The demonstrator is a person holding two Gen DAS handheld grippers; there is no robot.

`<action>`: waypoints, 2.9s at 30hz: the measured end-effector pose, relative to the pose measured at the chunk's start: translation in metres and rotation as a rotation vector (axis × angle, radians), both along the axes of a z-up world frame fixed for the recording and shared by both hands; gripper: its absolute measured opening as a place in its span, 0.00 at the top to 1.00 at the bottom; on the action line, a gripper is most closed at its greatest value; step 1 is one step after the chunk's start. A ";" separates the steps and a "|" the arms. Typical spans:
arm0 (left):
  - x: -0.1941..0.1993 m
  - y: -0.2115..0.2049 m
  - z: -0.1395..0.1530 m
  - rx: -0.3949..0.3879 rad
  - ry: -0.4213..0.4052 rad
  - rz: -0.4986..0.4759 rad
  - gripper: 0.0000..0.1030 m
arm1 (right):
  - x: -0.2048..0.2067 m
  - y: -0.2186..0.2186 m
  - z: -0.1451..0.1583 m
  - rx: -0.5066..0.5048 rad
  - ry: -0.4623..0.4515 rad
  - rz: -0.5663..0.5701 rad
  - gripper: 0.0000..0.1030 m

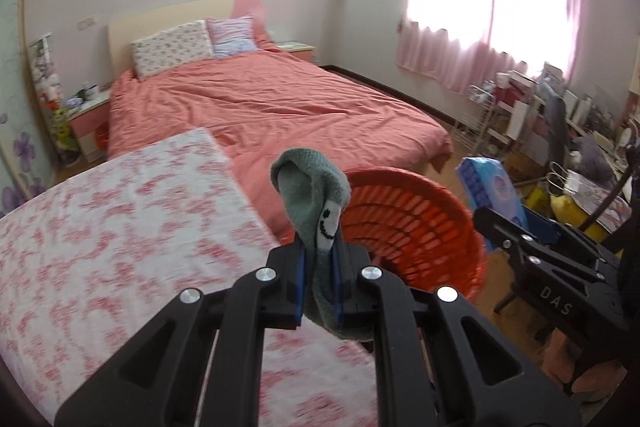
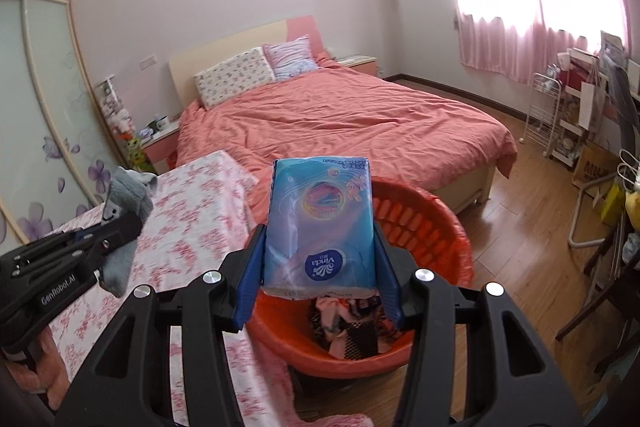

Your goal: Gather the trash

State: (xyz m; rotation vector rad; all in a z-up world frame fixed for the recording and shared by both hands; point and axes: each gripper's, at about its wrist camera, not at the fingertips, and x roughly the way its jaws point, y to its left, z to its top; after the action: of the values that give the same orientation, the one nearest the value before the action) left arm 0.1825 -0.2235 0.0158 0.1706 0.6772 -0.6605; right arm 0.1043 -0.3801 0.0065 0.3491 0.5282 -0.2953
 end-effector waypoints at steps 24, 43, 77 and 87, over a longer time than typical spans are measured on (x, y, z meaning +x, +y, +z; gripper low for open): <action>0.051 -0.060 -0.068 0.082 0.098 0.028 0.47 | 0.015 -0.056 -0.027 0.168 -0.006 -0.073 0.31; -0.074 0.119 0.005 0.050 -0.181 0.395 0.04 | -0.081 0.059 0.030 -0.200 -0.072 -0.134 0.02; -0.198 0.230 -0.022 0.003 -0.175 0.660 0.04 | -0.143 0.160 -0.001 -0.263 0.017 -0.155 0.02; -0.203 0.218 -0.020 0.008 -0.175 0.620 0.04 | -0.145 0.153 -0.001 -0.232 0.045 -0.180 0.02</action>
State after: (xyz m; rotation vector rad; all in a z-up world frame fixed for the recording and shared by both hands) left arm -0.0208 -0.0055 -0.0047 0.0189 0.5238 -0.0468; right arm -0.0408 -0.2267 0.0053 0.1648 0.5011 -0.5345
